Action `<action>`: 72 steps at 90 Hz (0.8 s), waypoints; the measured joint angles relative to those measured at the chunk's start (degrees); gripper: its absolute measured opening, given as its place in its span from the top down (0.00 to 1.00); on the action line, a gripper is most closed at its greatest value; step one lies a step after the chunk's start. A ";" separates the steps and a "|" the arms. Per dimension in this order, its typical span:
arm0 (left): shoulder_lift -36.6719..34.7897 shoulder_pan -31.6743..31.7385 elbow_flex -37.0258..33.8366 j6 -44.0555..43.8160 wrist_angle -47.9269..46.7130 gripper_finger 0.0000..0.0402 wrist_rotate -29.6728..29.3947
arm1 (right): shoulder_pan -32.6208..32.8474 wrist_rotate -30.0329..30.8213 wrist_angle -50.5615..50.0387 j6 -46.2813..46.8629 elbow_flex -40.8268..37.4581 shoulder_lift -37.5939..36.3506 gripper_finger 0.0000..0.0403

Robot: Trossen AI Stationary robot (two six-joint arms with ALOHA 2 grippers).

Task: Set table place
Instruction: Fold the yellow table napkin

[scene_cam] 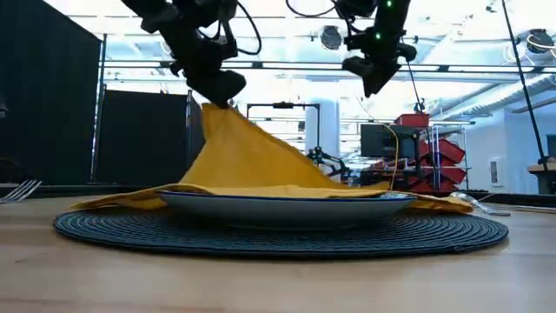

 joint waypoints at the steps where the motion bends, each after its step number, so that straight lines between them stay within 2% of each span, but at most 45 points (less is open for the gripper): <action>1: 0.00 0.00 0.11 -0.01 0.00 0.75 0.00 | -0.15 -0.11 0.03 0.00 -0.28 0.00 0.66; 10: -0.02 0.00 0.87 0.57 -0.07 0.74 -0.07 | -1.29 -0.53 1.54 0.17 -4.08 0.00 0.63; 26: -0.02 0.00 2.50 6.88 1.32 0.74 0.31 | -2.92 -0.68 7.73 -1.67 -12.96 0.00 0.63; 34: -0.02 0.03 3.05 7.73 3.24 0.74 4.44 | -2.61 -1.18 11.72 -1.64 -16.45 0.02 0.65; 46: -0.02 -0.04 3.05 8.04 7.22 0.75 11.84 | -0.33 -5.29 19.05 -1.96 -18.86 0.02 0.67; 59: 0.55 0.00 3.07 9.25 9.88 0.82 14.83 | 3.08 -7.88 25.46 -4.02 -18.79 -0.25 0.68; 72: 2.08 0.00 3.09 10.86 9.88 0.96 14.87 | 5.61 -8.28 25.92 -3.44 -18.79 -1.55 0.70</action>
